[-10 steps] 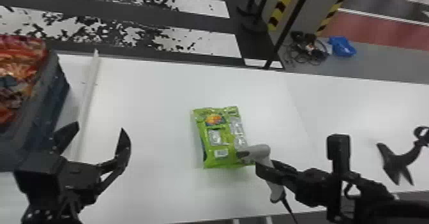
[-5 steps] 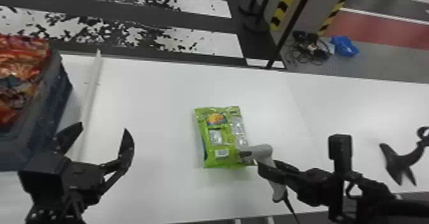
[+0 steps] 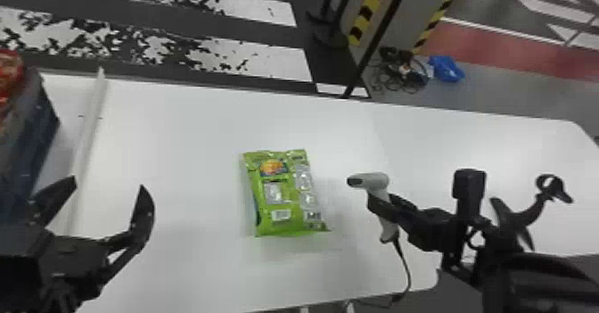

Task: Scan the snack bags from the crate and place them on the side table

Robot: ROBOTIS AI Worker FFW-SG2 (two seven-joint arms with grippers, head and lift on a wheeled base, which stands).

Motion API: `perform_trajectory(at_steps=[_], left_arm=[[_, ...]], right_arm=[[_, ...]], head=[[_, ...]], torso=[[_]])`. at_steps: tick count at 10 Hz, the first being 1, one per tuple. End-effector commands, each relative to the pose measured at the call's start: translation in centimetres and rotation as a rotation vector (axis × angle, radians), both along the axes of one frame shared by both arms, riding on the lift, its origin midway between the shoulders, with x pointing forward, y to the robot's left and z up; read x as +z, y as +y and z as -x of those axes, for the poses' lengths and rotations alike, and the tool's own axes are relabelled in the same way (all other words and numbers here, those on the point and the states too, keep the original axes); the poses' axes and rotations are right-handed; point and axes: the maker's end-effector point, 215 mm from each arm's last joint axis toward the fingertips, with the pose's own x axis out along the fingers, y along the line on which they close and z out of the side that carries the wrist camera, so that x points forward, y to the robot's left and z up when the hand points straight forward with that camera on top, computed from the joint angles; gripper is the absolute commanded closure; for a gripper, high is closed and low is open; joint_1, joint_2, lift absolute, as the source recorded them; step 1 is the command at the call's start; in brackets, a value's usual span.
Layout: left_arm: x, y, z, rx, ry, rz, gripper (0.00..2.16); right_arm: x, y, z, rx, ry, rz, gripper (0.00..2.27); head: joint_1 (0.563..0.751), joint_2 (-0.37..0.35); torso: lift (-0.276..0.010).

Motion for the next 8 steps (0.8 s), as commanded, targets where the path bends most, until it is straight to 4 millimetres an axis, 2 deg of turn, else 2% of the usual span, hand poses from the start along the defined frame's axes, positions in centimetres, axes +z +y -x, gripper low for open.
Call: perform_trajectory(at_steps=[1, 5, 8], left_arm=[[0.1, 0.0, 0.1, 0.001, 0.0, 0.002, 0.08], [0.0, -0.6, 0.5, -0.006, 0.002, 0.007, 0.08], [0.1, -0.7, 0.7, -0.009, 0.001, 0.01, 0.08]], right_arm=[[-0.9, -2.5, -1.9, -0.029, -0.035, 0.044, 2.24], [-3.6, -4.9, -4.2, -0.052, -0.06, 0.093, 2.24], [-5.3, -5.0, -4.7, -0.054, -0.056, 0.107, 2.2]], head=[[0.695, -0.35], [0.695, -0.35], [0.695, -0.35]], torso=[[-0.094], [-0.094], [-0.094]])
